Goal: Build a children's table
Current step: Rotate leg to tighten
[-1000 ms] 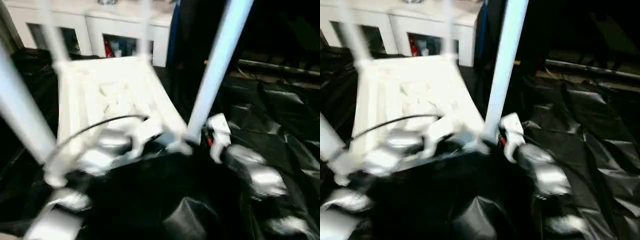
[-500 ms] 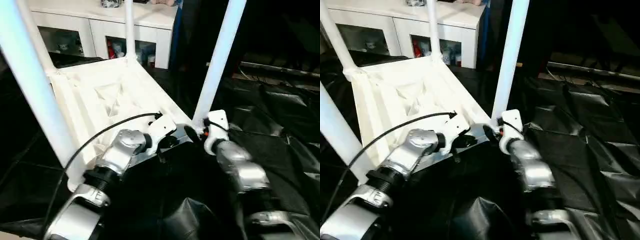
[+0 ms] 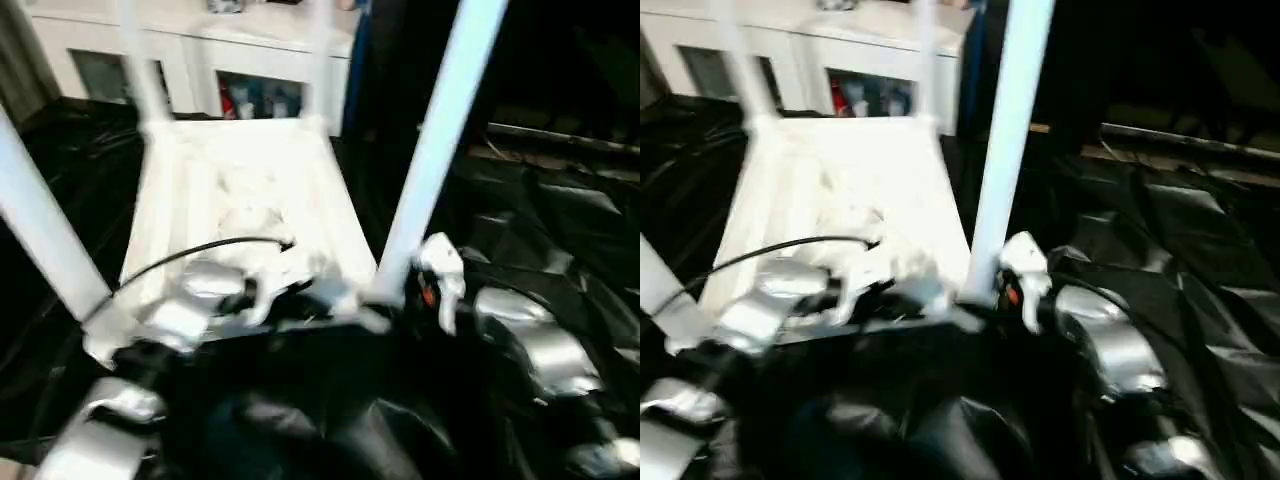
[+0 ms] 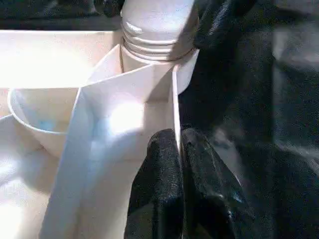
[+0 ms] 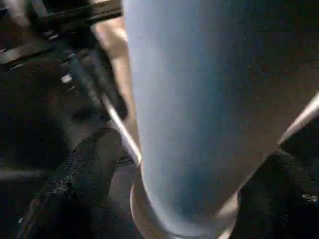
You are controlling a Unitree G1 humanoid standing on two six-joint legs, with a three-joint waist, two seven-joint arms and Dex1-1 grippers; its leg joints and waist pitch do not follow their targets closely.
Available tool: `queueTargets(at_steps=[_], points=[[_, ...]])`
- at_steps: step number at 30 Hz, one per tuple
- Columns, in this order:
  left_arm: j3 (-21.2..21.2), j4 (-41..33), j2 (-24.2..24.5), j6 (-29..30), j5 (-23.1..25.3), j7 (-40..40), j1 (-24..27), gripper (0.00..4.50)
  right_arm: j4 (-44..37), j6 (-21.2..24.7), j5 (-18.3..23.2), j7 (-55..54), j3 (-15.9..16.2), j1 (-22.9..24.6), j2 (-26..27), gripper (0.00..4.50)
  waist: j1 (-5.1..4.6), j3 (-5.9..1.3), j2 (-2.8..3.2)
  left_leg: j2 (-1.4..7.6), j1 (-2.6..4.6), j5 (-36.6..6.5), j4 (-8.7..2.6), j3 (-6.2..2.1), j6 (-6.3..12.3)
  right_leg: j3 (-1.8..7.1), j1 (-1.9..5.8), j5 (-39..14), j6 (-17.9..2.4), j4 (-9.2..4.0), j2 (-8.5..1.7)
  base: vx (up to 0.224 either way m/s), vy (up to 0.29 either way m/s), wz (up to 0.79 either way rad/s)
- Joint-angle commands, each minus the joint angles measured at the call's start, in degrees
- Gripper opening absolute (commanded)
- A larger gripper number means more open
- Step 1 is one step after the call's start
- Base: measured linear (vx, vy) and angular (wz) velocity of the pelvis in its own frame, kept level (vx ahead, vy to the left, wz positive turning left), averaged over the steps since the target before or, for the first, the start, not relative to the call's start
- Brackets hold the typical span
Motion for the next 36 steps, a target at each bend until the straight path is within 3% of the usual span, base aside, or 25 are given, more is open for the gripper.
queueTargets(at_steps=[1, 4, 20, 28, 31, 32, 33, 35, 36], points=[[-0.8, -1.9, -0.5, 0.0, -2.1, -2.2, 0.0, 0.00, -1.5, 0.7, 0.4, 2.3, 1.3, 0.8, -1.1, 3.65, 0.01, -3.26, 0.04, 4.04, 0.75, -11.6, -4.25, -1.50, 2.26, 3.37, 2.07, -12.4, -11.8, -4.35, -5.81, 0.000, 0.000, 0.00], [-0.5, -2.8, 0.2, 0.5, -2.9, -3.8, 0.3, 0.00, -1.7, 0.8, 0.3, 3.5, 2.0, 1.0, -1.9, 3.65, 0.10, -3.26, -0.02, 3.97, 0.69, -10.4, -4.11, -1.39, 2.59, 3.39, 2.19, -10.5, -12.5, -4.17, -5.85, 0.000, 0.000, 0.00], [-0.6, -3.6, 0.1, 0.8, -3.3, -4.2, 0.5, 0.00, -1.4, 0.8, -0.7, 3.4, 3.7, 1.2, -2.2, 2.39, 0.35, -3.32, -0.24, 3.94, 0.68, -9.9, -4.06, -1.40, 2.37, 3.34, 2.28, -11.5, -11.7, -4.15, -5.82, 0.000, 0.000, 0.00], [-0.3, -3.8, -0.1, 0.6, -3.2, -3.4, 1.2, 0.00, -2.1, 0.6, -0.5, 3.5, 4.3, 2.5, -1.9, 2.11, 0.37, -3.36, -0.39, 3.91, 0.68, -9.6, -3.98, -1.36, 2.58, 3.35, 2.24, -11.5, -11.6, -4.16, -5.84, 0.000, 0.000, 0.00], [0.2, -2.8, -1.1, 0.7, -2.3, 0.0, 0.9, 0.00, -0.6, 0.4, -0.7, -0.7, 2.9, 2.6, 0.3, 2.07, 0.29, -3.34, -0.43, 3.89, 0.62, -9.9, -3.99, -1.35, 2.52, 3.37, 2.18, -12.2, -11.4, -4.17, -5.88, 0.000, 0.000, 0.00], [0.2, -2.8, -1.1, 0.7, -2.3, 0.0, 0.9, 0.00, -0.6, 0.4, -0.7, -0.7, 2.9, 2.6, 0.3, 2.07, 0.31, -3.24, -0.44, 3.90, 0.72, -10.2, -4.07, -1.37, 2.37, 3.34, 2.11, -12.9, -11.3, -4.36, -5.84, 0.000, 0.000, 0.00], [0.8, -0.9, -3.1, 0.8, -0.9, 5.2, -0.1, 0.00, 2.7, 0.1, -2.3, -8.9, 0.8, 1.9, 3.9, 2.07, 0.21, -3.11, -0.66, 3.85, 0.73, -11.3, -4.15, -1.42, 1.92, 3.32, 2.13, -15.1, -10.7, -4.58, -5.84, 0.000, 0.000, 0.00], [1.1, 0.7, -5.0, 1.5, 0.3, 9.6, -1.1, 0.00, 4.9, 1.1, -3.2, -15.2, -0.7, 1.3, 6.6, 2.06, -0.30, -2.63, -0.71, 3.63, 0.90, -14.5, -4.48, -1.58, 0.38, 3.19, 1.69, -22.3, -9.3, -5.42, -5.95, 0.000, 0.000, 0.00], [1.4, 2.3, -7.1, 2.2, 1.3, 13.8, -2.2, 0.00, 6.4, 2.4, -3.6, -20.7, -2.0, 0.6, 9.3, 2.05, -1.03, -2.73, -0.80, 3.60, 0.96, -16.6, -4.62, -2.02, -1.30, 3.01, 1.79, -28.0, -7.4, -5.73, -6.13, 0.000, 0.000, 0.00]])
